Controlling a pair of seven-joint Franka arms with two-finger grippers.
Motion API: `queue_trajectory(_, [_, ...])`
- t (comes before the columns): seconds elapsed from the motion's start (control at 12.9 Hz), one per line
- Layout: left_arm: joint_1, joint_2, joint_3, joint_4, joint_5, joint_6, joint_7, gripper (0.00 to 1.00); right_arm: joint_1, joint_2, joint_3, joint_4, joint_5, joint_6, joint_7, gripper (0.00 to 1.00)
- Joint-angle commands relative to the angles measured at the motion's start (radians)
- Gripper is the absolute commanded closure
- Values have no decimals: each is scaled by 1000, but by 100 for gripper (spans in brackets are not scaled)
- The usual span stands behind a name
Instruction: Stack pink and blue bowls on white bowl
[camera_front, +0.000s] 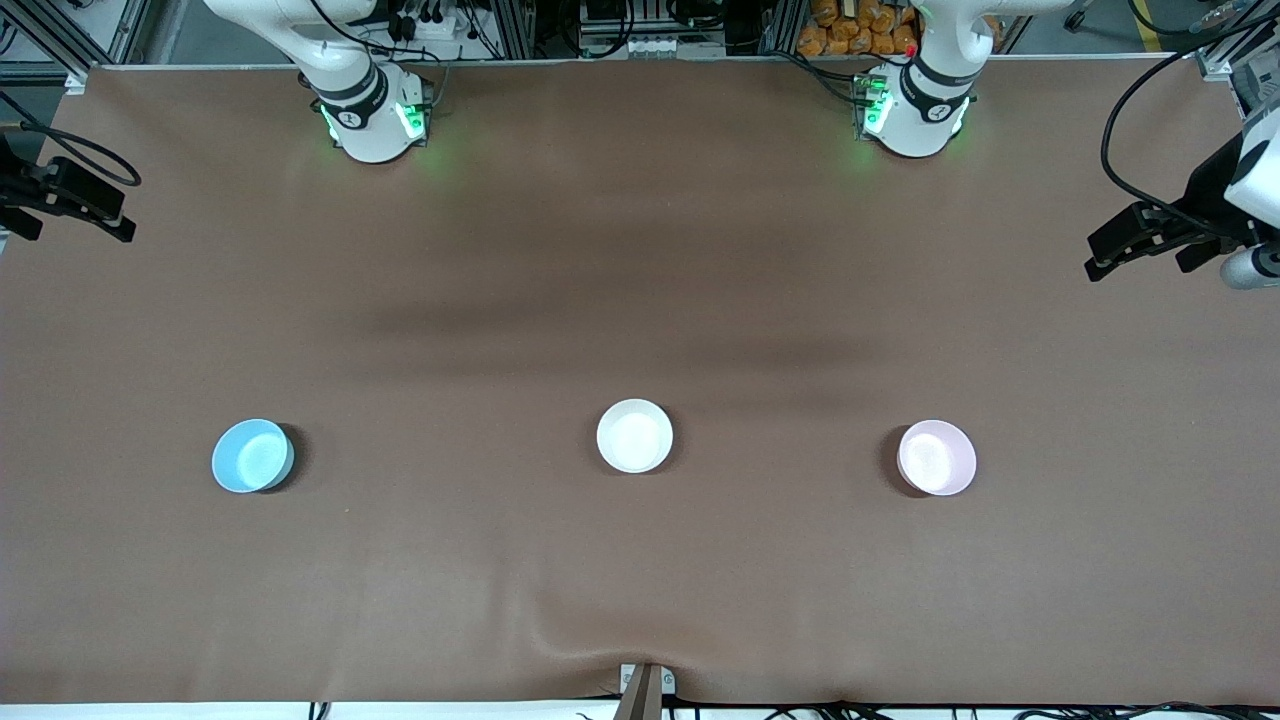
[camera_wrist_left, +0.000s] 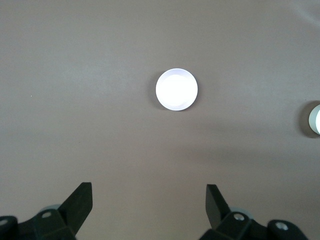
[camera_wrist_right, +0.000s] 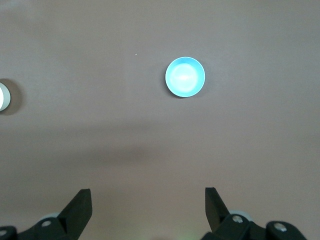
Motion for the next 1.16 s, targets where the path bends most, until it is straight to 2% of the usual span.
queue_trajectory(0.0, [-8,7,-2,14,7,0,5,0,8,-31,3,-34,-8,19,12,0])
queue_trajectory(0.39, [5,7,0,12,6,-13,7,0,13,-31,0,-34,-10,25,10,0])
queue_trajectory(0.54, [4,7,0,0,6,-53,12,0,13,-28,-17,-34,-10,27,7,0])
queue_trajectory(0.93, [7,7,0,-18,4,-49,5,0,20,-6,-36,-34,-10,42,7,0])
queue_trajectory(1.08, [7,8,0,-29,4,-40,7,0,45,21,-68,-33,-10,69,7,0])
